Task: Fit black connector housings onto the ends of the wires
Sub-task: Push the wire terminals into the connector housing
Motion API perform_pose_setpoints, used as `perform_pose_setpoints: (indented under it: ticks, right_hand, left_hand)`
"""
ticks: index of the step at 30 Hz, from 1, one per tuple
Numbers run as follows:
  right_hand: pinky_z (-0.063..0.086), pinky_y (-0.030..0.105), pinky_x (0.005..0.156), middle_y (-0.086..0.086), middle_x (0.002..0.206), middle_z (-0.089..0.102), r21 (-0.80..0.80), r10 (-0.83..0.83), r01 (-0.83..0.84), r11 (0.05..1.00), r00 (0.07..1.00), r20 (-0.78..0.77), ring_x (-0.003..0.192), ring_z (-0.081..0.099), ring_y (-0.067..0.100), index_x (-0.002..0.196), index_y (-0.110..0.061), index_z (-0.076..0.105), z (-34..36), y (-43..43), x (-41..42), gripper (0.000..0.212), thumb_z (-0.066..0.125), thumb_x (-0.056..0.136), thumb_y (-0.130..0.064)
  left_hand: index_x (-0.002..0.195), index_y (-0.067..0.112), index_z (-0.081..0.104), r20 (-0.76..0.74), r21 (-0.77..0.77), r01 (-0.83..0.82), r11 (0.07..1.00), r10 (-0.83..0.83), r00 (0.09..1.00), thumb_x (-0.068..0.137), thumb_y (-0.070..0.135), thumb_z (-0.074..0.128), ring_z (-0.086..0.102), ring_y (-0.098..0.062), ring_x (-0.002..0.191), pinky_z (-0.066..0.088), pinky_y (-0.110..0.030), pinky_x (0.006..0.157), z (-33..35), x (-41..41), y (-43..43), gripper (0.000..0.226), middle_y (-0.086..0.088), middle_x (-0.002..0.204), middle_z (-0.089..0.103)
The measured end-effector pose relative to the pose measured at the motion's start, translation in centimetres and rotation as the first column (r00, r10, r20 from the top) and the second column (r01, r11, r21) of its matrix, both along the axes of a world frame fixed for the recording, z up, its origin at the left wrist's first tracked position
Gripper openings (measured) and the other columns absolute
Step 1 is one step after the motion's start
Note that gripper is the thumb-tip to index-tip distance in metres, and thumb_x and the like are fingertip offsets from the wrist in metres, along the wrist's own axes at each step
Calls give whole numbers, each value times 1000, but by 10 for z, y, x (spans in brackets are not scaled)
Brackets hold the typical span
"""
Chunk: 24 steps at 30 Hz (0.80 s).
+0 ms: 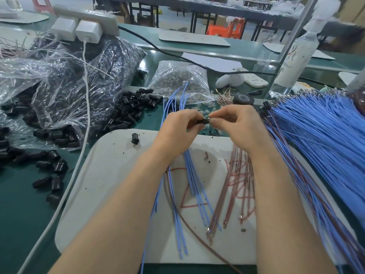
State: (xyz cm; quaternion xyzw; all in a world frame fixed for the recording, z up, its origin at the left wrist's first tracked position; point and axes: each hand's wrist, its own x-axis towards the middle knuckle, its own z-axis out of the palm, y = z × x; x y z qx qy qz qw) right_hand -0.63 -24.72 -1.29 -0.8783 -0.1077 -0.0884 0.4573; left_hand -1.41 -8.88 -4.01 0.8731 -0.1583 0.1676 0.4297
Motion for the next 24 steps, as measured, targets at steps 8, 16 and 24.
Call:
perform_pose_setpoints:
  ticks: [8, 16, 24]
  right_hand:
    - [54, 22, 78, -3, 76, 71, -68, -24, 24, 997, 1000, 6, 78, 68, 14, 87, -20, 74, -1, 4, 1, 10, 70, 84, -11]
    - [56, 33, 83, 4, 82, 73, 69, 37, -31, 997, 997, -75, 82, 70, 18, 82, -24, 71, -7, 6, 2, 18, 68, 84, -6]
    - [55, 18, 63, 9, 77, 70, 409, 21, 64, 910, 980, -200, 65, 69, 10, 94, -4, 68, -11, 11, 2, 8, 62, 91, -6]
  left_hand:
    - [99, 10, 70, -15, 40, 5, 999, -4, 1000, 87, 9, 62, 54, -12, 71, 47, -26, 74, 1, 0, 1, 14, 0, 83, 67]
    - [98, 10, 70, -39, 16, -17, 1000, 18, 999, 86, 9, 63, 54, -11, 70, 46, -23, 72, 0, 0, 0, 13, -2, 84, 68]
    - [101, 19, 67, -93, 44, -71, 997, 75, 993, 88, 24, 63, 62, -17, 84, 48, -32, 81, 2, -2, 3, 14, 1, 87, 69]
